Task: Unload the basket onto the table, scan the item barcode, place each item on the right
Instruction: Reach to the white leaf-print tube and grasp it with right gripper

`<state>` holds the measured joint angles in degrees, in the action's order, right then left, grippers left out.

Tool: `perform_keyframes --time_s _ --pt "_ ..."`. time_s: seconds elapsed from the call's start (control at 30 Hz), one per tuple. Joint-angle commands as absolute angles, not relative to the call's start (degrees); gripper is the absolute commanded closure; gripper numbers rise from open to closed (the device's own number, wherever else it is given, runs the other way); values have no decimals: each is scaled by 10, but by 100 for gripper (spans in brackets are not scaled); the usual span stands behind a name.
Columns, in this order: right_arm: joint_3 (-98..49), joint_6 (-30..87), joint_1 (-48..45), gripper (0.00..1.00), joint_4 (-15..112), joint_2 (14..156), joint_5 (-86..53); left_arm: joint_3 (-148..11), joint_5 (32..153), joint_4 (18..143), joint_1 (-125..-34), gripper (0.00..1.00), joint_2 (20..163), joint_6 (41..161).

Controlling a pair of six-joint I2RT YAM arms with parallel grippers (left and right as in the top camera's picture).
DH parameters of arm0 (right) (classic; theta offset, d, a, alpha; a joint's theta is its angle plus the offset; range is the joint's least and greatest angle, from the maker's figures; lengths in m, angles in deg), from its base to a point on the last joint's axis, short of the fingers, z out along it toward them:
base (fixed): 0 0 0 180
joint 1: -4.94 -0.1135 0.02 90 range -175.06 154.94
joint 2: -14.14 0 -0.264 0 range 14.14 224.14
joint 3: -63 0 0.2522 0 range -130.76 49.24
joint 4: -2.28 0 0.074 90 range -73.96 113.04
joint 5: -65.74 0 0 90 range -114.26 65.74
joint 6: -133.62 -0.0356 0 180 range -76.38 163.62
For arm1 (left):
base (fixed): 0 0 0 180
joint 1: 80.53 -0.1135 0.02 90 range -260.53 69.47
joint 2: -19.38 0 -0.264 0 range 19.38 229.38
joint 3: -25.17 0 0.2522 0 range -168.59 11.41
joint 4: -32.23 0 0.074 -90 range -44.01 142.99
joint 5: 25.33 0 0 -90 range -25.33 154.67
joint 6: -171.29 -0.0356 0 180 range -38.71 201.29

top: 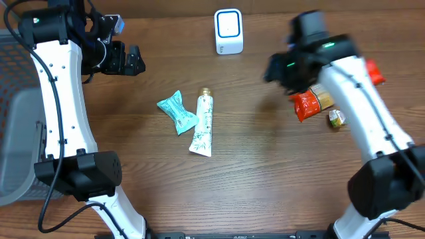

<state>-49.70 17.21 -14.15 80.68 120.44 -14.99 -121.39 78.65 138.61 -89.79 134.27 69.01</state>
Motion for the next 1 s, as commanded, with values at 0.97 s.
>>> perform_keyframes --time_s 0.97 --pt "-468 203 -504 10 622 1419 -492 -1217 793 1385 -899 1 1349 680"
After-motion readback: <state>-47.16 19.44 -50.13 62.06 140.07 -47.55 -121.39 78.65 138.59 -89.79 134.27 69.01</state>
